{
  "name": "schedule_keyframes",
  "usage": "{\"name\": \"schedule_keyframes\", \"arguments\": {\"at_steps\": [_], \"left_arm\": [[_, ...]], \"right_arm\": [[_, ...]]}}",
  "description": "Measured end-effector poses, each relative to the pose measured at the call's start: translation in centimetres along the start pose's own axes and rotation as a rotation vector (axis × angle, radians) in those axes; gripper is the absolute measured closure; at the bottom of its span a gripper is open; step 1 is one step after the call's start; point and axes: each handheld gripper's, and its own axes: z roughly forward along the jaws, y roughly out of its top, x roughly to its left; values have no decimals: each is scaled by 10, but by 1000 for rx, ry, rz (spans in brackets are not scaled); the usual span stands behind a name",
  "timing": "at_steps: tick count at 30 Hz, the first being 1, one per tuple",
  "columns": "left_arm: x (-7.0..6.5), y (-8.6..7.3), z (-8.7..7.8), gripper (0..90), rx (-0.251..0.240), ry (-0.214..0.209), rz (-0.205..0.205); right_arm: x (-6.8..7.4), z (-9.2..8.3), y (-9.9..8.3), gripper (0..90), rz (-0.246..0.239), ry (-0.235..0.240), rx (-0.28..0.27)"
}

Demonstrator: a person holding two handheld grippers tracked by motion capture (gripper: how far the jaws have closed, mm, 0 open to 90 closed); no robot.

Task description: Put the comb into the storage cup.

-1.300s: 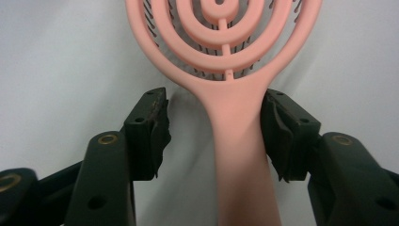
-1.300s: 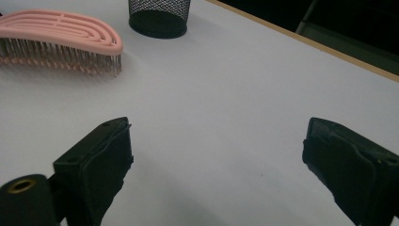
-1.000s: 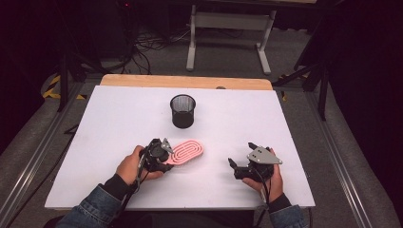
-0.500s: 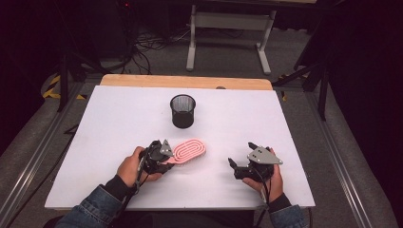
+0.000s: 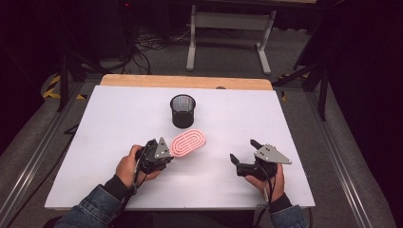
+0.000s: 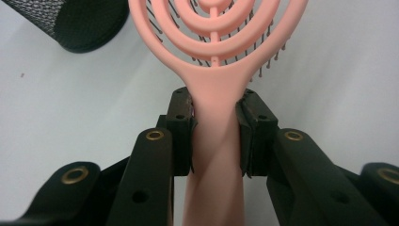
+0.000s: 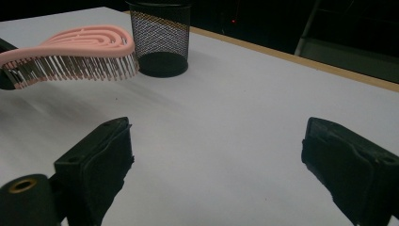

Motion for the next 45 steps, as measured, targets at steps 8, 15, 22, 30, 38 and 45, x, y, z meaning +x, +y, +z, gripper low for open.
{"name": "schedule_keyframes", "arguments": {"at_steps": [8, 15, 22, 30, 38, 45], "left_arm": [[-2, -4, -7, 703, -81, 64, 14], [-3, -4, -13, 703, -126, 101, 19], [-4, -5, -18, 704, -164, 130, 33], [-9, -4, -27, 704, -236, 177, 57], [-18, -3, -29, 704, -284, 212, 90], [-21, -3, -29, 704, -304, 240, 91]], "right_arm": [[10, 0, 17, 81, 12, 41, -60], [20, 7, 33, 59, 38, 112, -88], [38, 25, 55, 57, 78, 198, -114], [56, 41, 73, 55, 121, 254, -126], [62, 46, 76, 55, 129, 254, -129], [66, 48, 77, 52, 189, 322, -152]]}}
